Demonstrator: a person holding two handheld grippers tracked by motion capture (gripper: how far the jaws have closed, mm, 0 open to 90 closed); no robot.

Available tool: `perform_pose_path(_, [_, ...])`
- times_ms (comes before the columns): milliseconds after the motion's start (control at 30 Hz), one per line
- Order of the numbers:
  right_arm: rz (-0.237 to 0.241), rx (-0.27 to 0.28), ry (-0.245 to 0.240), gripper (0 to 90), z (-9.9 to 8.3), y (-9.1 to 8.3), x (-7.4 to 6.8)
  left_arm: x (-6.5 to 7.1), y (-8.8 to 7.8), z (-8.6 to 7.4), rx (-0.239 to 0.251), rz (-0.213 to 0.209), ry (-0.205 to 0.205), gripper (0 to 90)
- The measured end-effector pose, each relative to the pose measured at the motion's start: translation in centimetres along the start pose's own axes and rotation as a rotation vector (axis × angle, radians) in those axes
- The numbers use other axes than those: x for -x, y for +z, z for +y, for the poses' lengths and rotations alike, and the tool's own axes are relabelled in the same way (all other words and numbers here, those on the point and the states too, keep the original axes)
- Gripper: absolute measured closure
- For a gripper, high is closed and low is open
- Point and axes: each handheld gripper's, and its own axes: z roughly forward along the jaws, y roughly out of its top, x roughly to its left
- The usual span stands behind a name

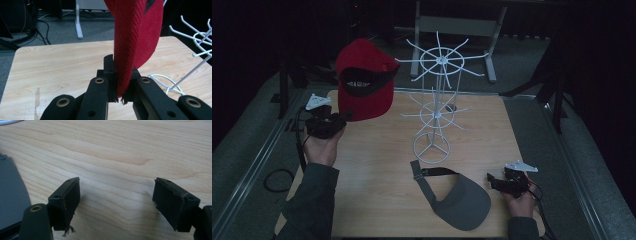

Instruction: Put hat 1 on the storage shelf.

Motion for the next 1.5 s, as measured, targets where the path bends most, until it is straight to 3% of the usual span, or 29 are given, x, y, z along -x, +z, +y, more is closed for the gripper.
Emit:
perform_pose_path(833, [0.002, -0.003, 0.001, 21.8, 0.0, 0.0, 0.0, 2.4, 0.1, 4.2, 0.038, -0.022, 0.039, 85.8])
perform_pose_path(1500, [0.002, -0.002, 0.002, 21.8, 0.0, 0.0, 0.0, 3.2, -0.1, 5.8, 0.082, -0.05, 0.017, 85.8])
